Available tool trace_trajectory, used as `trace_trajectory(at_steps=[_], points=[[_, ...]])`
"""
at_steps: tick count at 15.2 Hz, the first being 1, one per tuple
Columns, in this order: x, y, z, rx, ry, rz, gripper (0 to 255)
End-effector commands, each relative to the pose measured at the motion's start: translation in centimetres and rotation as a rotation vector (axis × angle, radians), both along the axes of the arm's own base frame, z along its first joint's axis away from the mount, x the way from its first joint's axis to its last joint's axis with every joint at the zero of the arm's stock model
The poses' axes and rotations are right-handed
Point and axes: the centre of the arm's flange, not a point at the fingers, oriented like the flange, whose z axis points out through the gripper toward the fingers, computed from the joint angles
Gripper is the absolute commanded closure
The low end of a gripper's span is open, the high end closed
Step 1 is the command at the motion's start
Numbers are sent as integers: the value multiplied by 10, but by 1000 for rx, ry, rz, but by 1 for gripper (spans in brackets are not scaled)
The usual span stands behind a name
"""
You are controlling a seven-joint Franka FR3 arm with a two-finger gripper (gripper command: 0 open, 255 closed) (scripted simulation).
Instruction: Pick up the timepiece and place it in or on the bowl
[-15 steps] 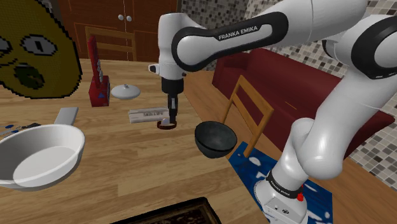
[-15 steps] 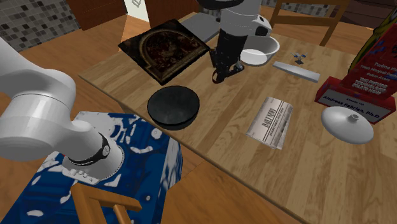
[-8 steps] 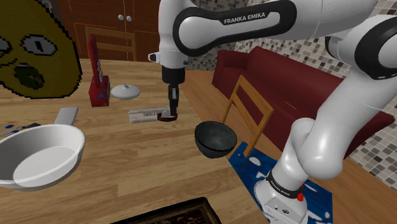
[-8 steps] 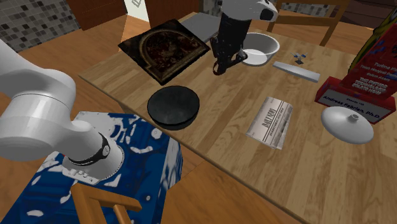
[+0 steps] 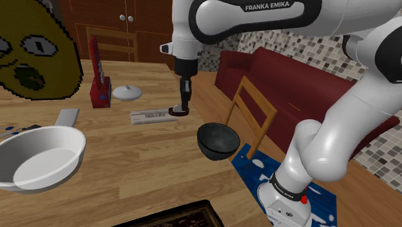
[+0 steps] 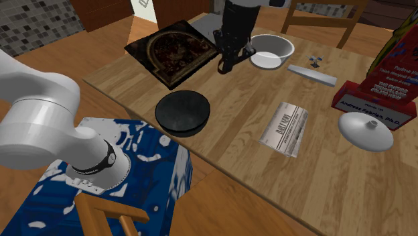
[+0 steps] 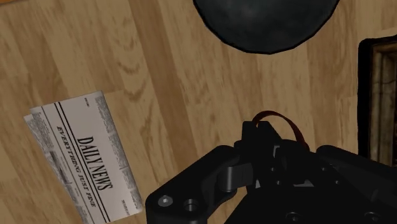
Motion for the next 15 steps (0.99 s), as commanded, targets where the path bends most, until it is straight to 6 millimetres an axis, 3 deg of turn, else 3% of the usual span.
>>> trace_trajectory(at_steps=[1,12,15], points=[[-19,-14,2,0,0,0,255],[-130,-107,15,0,0,0,255],[-132,-109,5,0,0,0,255]])
